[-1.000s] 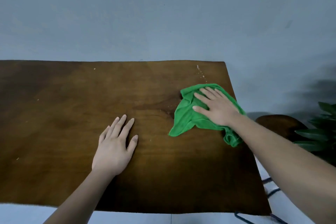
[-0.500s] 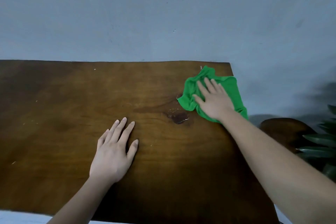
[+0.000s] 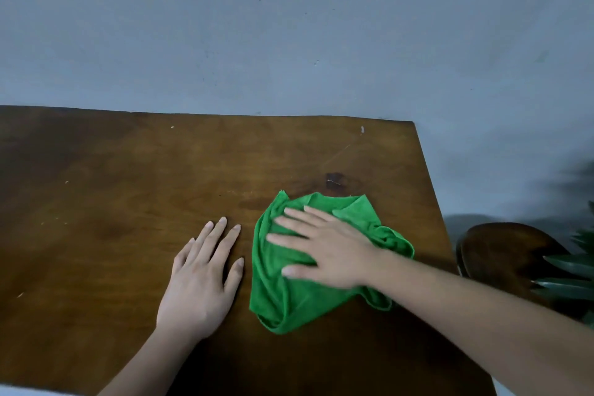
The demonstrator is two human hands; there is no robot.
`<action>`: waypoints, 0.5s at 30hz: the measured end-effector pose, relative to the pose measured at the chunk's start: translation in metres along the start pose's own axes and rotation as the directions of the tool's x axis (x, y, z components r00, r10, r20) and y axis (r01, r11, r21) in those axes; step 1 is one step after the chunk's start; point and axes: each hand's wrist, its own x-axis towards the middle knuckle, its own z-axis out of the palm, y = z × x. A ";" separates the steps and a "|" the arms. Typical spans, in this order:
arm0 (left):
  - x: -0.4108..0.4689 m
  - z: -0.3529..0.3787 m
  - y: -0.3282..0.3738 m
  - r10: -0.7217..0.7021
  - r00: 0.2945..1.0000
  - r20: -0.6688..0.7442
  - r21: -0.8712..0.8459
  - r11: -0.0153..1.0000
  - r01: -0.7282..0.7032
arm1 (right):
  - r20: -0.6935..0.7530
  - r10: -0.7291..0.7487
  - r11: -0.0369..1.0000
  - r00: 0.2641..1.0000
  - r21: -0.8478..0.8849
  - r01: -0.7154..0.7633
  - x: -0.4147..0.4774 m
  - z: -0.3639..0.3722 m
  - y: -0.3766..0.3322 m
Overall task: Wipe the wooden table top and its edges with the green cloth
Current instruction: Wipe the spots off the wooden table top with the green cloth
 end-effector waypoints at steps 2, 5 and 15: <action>0.000 0.000 0.000 -0.004 1.000 0.004 0.006 1.000 0.004 | -0.017 0.072 0.997 0.997 -0.004 -0.072 0.025 -0.011 0.031; 0.001 -0.001 0.002 -0.018 1.000 0.011 0.006 1.000 0.018 | -0.058 0.245 0.969 0.968 0.024 -0.244 0.053 -0.027 0.084; 0.000 -0.005 0.005 -0.037 0.999 0.025 -0.004 0.999 0.037 | -0.113 0.805 0.590 0.583 0.256 -0.766 0.035 -0.030 0.210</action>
